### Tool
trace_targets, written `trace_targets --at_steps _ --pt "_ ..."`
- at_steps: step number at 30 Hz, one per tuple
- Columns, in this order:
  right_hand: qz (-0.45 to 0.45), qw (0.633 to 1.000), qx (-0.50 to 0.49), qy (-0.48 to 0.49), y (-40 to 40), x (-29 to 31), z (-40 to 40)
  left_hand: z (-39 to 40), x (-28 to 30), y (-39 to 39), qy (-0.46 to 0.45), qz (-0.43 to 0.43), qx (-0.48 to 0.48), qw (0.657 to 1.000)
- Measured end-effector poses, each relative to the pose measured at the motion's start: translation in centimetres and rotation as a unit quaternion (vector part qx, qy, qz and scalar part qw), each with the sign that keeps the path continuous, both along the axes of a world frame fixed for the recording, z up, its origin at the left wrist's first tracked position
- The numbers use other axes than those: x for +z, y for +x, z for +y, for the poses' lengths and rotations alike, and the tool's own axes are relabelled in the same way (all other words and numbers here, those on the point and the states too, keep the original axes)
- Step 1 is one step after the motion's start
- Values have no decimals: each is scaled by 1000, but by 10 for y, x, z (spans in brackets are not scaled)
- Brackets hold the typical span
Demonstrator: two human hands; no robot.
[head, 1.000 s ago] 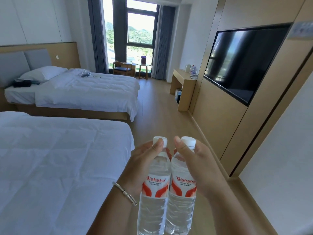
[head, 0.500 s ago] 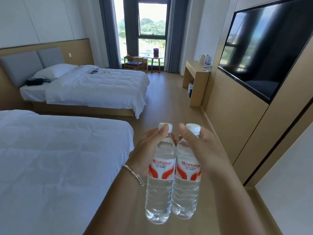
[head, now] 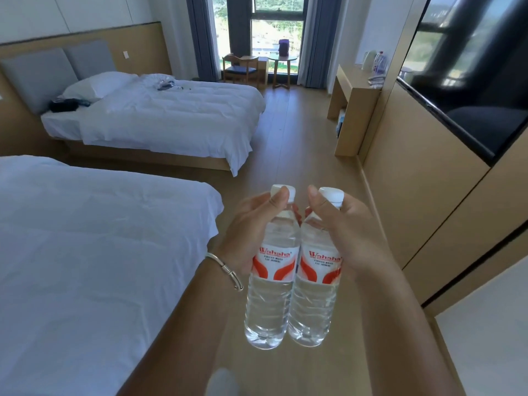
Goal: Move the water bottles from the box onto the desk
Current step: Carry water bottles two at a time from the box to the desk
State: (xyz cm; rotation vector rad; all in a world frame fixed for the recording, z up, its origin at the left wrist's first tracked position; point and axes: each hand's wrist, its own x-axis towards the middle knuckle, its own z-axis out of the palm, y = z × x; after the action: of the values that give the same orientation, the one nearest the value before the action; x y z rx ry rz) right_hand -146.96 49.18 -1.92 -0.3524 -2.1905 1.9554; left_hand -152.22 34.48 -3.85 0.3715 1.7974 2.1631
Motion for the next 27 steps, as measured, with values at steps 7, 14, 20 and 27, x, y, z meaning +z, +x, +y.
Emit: trace_targets --at_steps 7,14,20,27 --pt "-37 999 17 -7 -91 -19 38 37 -25 -91 34 -20 -6 999" --pt "-68 998 16 -5 -231 -18 68 69 -40 -231 94 -40 -22 994" --pt "-67 997 22 3 -349 -11 89 91 -41 -355 105 -57 -31 992" --pt "-71 997 29 -29 -448 -18 116 116 -44 -454 109 -72 -51 990"
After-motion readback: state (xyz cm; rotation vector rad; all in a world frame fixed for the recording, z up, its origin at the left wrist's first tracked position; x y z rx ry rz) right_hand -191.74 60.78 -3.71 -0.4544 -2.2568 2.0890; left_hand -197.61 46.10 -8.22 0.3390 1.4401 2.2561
